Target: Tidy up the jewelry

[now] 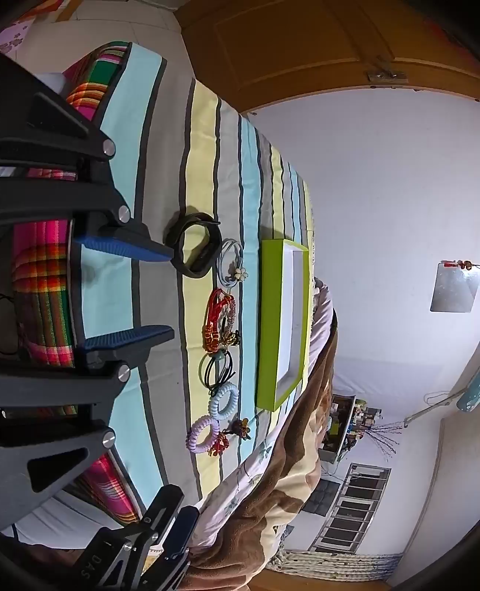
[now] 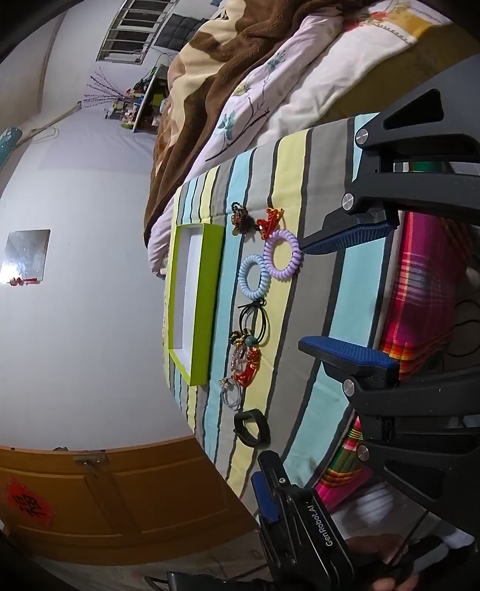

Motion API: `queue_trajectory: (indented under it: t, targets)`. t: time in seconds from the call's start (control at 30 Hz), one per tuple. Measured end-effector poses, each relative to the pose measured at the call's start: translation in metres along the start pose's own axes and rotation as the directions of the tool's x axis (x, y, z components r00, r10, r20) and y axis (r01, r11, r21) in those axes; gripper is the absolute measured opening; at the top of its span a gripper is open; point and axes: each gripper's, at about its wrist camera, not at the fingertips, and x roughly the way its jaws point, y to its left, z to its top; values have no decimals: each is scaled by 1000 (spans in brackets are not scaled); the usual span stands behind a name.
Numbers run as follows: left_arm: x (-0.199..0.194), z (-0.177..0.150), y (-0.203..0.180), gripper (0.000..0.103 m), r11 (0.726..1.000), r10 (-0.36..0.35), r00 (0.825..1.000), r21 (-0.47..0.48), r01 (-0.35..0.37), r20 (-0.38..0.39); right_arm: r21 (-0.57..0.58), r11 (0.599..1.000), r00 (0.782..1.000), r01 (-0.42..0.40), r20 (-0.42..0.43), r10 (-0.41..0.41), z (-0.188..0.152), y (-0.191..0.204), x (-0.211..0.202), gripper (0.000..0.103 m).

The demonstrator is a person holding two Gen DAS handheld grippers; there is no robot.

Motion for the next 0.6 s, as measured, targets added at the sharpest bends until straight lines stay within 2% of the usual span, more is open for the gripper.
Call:
queue_trajectory:
  t: [0.3, 0.6]
  targets:
    - [-3, 4, 6, 37, 1000, -27, 1000, -15, 27, 8, -3, 1000, 1000, 6, 11, -6, 1, 3, -6, 47]
    - [-10, 1, 4, 37, 1000, -24, 999, -9, 25, 44, -8, 1000, 1000, 8, 27, -8, 2, 3, -6, 47]
